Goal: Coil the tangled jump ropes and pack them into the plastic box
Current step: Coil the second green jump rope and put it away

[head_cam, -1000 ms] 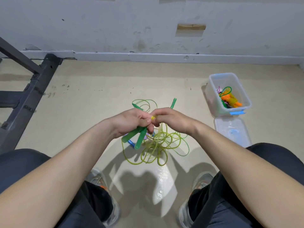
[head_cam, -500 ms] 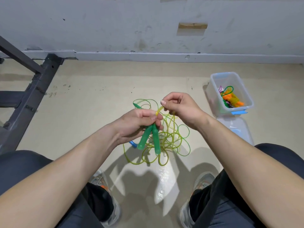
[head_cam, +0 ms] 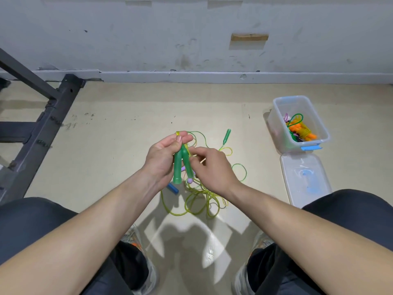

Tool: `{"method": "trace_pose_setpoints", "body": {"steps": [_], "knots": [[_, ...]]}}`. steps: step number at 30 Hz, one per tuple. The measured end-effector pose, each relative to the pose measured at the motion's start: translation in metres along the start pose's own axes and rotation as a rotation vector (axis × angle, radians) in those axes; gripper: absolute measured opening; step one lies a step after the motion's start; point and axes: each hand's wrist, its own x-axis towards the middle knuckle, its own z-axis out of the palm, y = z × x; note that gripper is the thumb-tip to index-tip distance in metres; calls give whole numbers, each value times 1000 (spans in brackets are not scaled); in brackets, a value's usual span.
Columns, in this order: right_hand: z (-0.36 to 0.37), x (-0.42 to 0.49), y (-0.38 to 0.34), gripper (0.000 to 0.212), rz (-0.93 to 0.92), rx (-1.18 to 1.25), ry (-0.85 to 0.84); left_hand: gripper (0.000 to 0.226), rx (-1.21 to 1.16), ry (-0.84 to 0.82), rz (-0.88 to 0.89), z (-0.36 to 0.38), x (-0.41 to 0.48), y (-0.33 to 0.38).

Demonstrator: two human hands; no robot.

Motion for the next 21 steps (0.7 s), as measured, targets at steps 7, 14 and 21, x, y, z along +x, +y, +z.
{"method": "trace_pose_setpoints", "body": {"steps": [7, 14, 21], "knots": [[-4, 0, -8, 39, 47, -9, -183, 24, 113, 175, 131, 4, -1, -6], [31, -19, -29, 22, 433, 715, -3, 24, 33, 284, 160, 12, 5, -5], [43, -28, -21, 31, -45, -14, -49, 22, 71, 327, 110, 13, 10, -9]]}}
